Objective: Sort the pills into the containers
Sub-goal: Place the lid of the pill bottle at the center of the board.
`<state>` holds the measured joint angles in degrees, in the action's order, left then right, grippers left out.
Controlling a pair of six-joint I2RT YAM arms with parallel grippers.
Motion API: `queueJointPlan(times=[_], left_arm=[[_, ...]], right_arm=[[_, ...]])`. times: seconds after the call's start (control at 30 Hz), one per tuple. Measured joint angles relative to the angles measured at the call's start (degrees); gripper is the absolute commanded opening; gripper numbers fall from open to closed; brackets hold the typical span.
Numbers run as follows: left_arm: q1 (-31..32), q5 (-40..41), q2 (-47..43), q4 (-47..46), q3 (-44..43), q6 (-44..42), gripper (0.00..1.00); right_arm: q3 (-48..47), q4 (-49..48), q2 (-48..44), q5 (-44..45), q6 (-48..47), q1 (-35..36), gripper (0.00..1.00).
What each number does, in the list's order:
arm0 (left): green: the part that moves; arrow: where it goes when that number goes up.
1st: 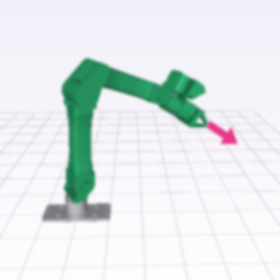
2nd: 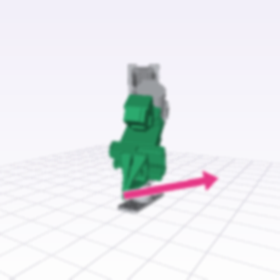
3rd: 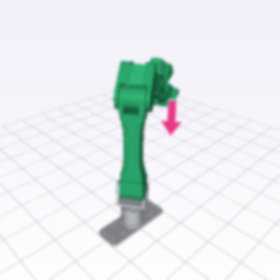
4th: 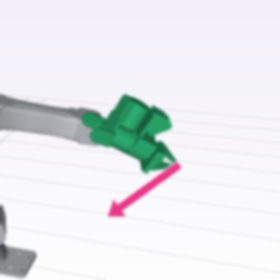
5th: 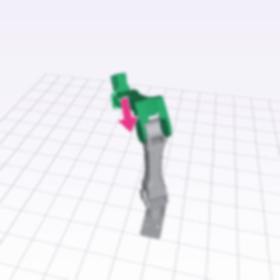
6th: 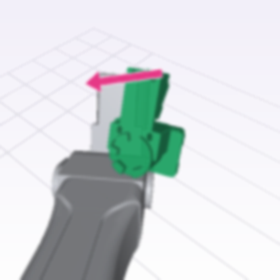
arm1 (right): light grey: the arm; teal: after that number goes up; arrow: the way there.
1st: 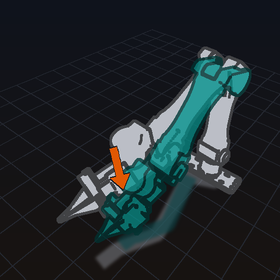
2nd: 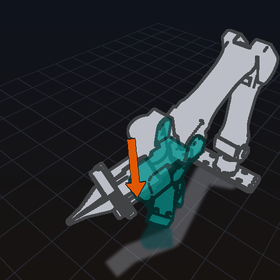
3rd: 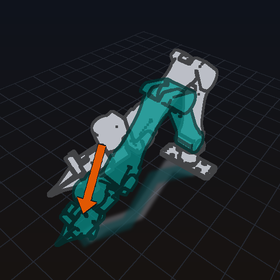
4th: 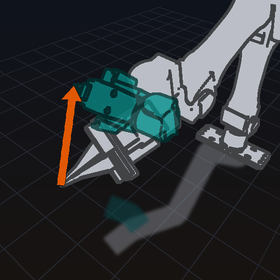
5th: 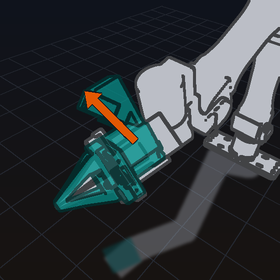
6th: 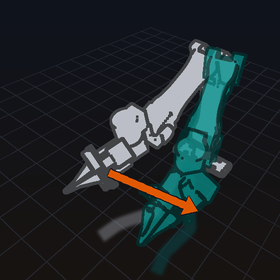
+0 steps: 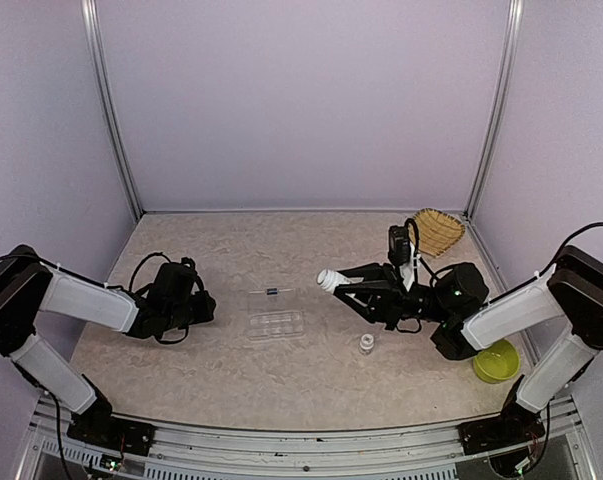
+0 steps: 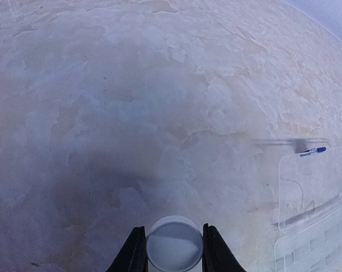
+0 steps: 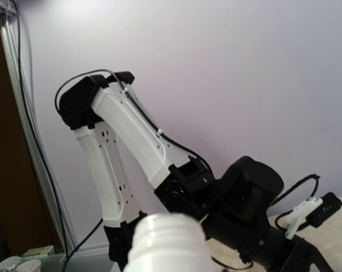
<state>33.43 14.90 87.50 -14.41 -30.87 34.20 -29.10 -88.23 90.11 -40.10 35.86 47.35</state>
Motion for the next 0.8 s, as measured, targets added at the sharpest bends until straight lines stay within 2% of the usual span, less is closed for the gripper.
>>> queueJointPlan(times=[0.4, 0.8], left_arm=[[-0.07, 0.07, 3.69, -1.64, 0.0, -0.17, 0.32], [-0.13, -0.33, 4.81, -2.82, 0.0, -0.13, 0.52]], right_arm=[[1.27, -0.72, 7.93, -0.22, 2.62, -1.18, 0.14], [-0.26, -0.74, 16.9, -1.64, 5.25, -3.02, 0.14]])
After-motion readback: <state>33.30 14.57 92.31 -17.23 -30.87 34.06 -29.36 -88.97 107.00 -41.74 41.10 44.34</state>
